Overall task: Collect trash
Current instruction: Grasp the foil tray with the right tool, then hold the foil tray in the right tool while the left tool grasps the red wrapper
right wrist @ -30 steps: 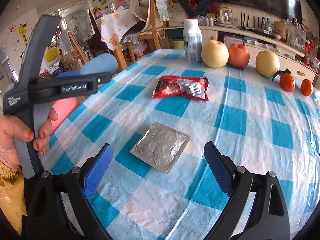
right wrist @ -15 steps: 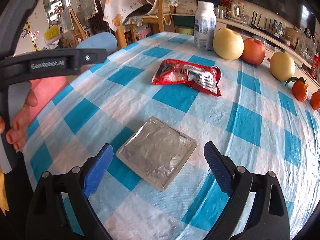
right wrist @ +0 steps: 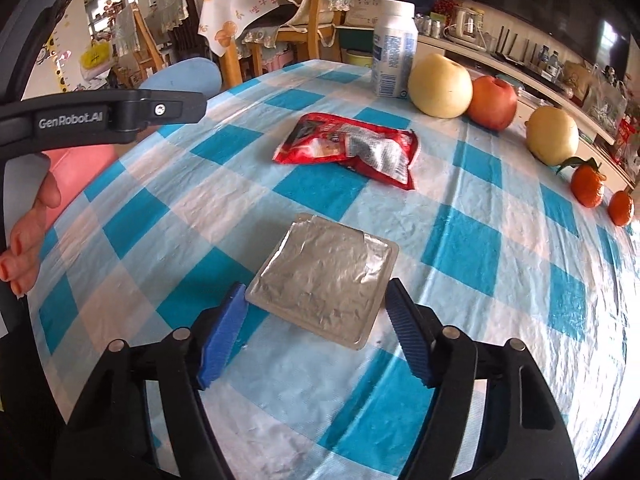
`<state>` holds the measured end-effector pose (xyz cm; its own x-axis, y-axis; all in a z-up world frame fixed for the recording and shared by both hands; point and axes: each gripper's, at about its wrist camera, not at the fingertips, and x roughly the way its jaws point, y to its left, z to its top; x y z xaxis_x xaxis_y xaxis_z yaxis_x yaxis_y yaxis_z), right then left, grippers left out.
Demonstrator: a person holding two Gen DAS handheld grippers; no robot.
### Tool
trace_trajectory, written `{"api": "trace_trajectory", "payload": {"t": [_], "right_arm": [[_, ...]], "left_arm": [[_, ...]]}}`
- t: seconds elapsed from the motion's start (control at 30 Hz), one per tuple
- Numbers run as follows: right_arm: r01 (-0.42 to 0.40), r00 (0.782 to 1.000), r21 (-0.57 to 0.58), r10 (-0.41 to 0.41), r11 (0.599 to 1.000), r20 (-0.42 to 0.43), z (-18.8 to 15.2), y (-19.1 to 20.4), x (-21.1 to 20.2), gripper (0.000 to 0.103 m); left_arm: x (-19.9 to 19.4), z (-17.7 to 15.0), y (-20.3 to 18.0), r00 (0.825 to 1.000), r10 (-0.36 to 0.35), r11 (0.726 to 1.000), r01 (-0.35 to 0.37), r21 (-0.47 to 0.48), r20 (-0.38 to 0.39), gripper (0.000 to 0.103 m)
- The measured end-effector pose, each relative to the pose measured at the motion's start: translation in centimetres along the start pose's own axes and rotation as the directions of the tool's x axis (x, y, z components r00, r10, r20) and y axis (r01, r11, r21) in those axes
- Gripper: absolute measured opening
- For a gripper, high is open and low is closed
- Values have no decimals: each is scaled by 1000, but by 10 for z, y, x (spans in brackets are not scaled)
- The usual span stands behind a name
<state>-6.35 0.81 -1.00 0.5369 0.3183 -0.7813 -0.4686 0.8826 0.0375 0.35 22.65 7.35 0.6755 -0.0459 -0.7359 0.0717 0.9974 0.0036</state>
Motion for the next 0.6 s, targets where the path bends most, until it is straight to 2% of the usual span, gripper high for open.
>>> {"api": "trace_trajectory", "payload": {"t": [0.17, 0.37, 0.5, 0.6], "right_arm": [[38, 999, 43, -38, 998, 13, -2, -22, -7, 70], [102, 995, 91, -103, 991, 13, -7, -62, -20, 70], [117, 993, 102, -118, 988, 7, -11, -90, -29, 70], [105, 994, 142, -107, 984, 8, -14, -108, -35, 70]], "left_arm": [[5, 1, -10, 998, -57, 998, 57, 11, 3, 91], [20, 10, -38, 994, -111, 985, 108, 131, 15, 91], [37, 18, -62, 984, -178, 950, 173, 258, -4, 91], [55, 23, -75, 981, -194, 917, 189, 351, -19, 91]]}}
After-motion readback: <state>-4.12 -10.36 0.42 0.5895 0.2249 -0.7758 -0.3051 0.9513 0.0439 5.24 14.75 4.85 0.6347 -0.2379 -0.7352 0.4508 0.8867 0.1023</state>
